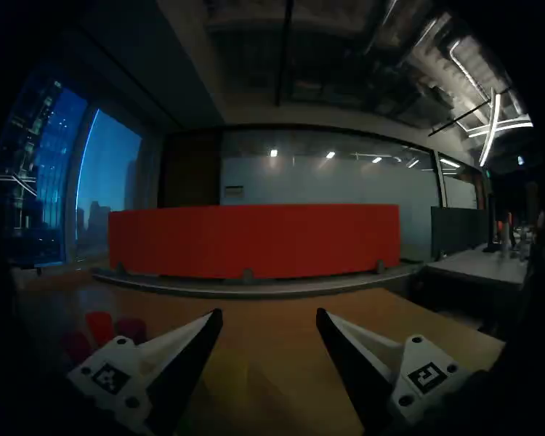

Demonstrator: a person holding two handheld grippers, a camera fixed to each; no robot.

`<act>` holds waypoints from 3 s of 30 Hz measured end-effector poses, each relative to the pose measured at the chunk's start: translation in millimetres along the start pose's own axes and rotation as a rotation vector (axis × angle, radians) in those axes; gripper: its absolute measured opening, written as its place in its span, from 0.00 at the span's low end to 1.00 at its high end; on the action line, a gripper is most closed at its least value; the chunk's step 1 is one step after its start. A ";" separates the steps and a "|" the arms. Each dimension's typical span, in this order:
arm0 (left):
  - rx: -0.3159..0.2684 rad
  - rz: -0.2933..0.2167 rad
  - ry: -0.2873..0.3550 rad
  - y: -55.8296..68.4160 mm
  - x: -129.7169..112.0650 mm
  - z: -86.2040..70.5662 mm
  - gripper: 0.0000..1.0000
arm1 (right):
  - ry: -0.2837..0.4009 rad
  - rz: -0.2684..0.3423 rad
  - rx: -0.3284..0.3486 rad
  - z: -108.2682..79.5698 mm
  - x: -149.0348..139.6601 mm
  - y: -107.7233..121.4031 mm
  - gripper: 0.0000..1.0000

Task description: Pour water

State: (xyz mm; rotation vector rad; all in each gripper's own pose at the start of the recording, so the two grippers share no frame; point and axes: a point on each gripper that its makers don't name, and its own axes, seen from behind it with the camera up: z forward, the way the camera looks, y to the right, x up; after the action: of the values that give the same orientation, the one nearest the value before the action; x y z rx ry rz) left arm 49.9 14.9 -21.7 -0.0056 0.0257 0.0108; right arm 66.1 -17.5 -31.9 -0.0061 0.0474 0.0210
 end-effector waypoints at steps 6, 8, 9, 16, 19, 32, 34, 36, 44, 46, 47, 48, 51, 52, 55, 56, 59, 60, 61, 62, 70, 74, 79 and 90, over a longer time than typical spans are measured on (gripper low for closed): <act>0.024 0.013 0.010 -2.6 -2.5 3.5 0.86 | -0.017 0.002 -0.012 2.2 2.0 0.5 1.00; 0.026 0.002 0.012 -2.6 -4.9 4.7 0.86 | -0.022 -0.002 -0.016 3.3 1.9 0.3 1.00; 0.025 -0.005 0.013 -2.5 -6.4 5.3 0.86 | -0.023 -0.004 -0.018 3.8 2.0 0.0 1.00; 0.014 -0.038 0.018 -4.4 -22.4 9.0 0.86 | -0.031 -0.011 -0.020 5.7 1.1 -5.3 1.00; 0.013 -0.038 0.018 -6.0 -28.5 10.9 0.86 | -0.038 -0.009 -0.021 6.3 -1.0 -6.6 1.00; 0.017 -0.019 0.023 -10.0 -39.6 21.5 0.86 | -0.050 -0.010 -0.031 10.1 -6.2 -6.8 1.00; 0.017 -0.020 0.017 -10.1 -42.6 22.5 0.86 | -0.051 -0.012 -0.031 10.2 -6.5 -7.3 1.00; 0.016 -0.021 0.012 -10.1 -45.6 23.1 0.86 | -0.052 -0.012 -0.030 10.5 -6.9 -7.7 1.00; 0.018 -0.013 -0.006 -11.1 -53.4 25.3 0.86 | -0.057 -0.004 -0.032 13.1 -10.8 -7.0 1.00; 0.020 -0.005 -0.012 -11.2 -54.5 25.8 0.86 | -0.058 -0.002 -0.031 13.5 -11.5 -7.5 1.00; 0.020 -0.001 -0.016 -11.1 -55.1 26.1 0.86 | -0.058 -0.001 -0.029 13.7 -11.8 -7.9 1.00; 0.020 0.000 -0.017 -11.2 -55.2 26.2 0.86 | -0.058 -0.001 -0.029 13.7 -11.8 -8.0 1.00; 0.020 -0.002 -0.016 -11.5 -55.0 26.4 0.86 | -0.057 -0.001 -0.028 13.7 -11.3 -8.4 1.00; 0.021 -0.001 -0.016 -11.7 -54.9 26.3 0.86 | -0.057 -0.001 -0.027 13.6 -11.0 -8.7 1.00; 0.023 0.000 -0.016 -12.3 -54.4 25.8 0.86 | -0.055 0.000 -0.025 13.8 -9.6 -9.2 1.00; 0.023 0.000 -0.016 -12.6 -54.1 25.6 0.86 | -0.055 0.000 -0.025 14.0 -9.1 -9.2 1.00; 0.023 0.002 -0.016 -12.7 -54.6 25.9 0.86 | -0.053 0.003 -0.022 14.1 -7.8 -10.0 1.00; 0.023 0.003 -0.016 -12.7 -54.7 25.9 0.86 | -0.053 0.003 -0.021 14.0 -7.4 -10.5 1.00; 0.023 0.003 -0.017 -12.7 -54.9 25.8 0.86 | -0.053 0.003 -0.019 13.6 -7.2 -11.1 1.00; 0.023 0.002 -0.017 -12.7 -55.0 25.7 0.86 | -0.053 0.004 -0.017 13.2 -6.8 -11.7 1.00; 0.022 0.004 -0.019 -12.2 -55.6 26.0 0.86 | -0.043 -0.004 -0.016 11.1 -2.6 -11.2 1.00; 0.022 0.004 -0.019 -12.1 -55.7 26.0 0.86 | -0.026 -0.006 -0.021 10.1 1.4 -7.6 1.00; 0.022 0.005 -0.019 -12.0 -55.6 26.0 0.86 | -0.008 -0.020 -0.026 6.2 3.6 -1.3 1.00; 0.022 0.005 -0.019 -11.6 -55.6 26.3 0.86 | 0.008 -0.053 -0.034 7.3 -4.1 10.4 1.00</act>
State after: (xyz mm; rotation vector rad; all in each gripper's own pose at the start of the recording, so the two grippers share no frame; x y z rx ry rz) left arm -4.8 2.9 6.1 0.0167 0.0066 0.0153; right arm 62.1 -7.1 -24.4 -0.0413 0.0544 -0.0310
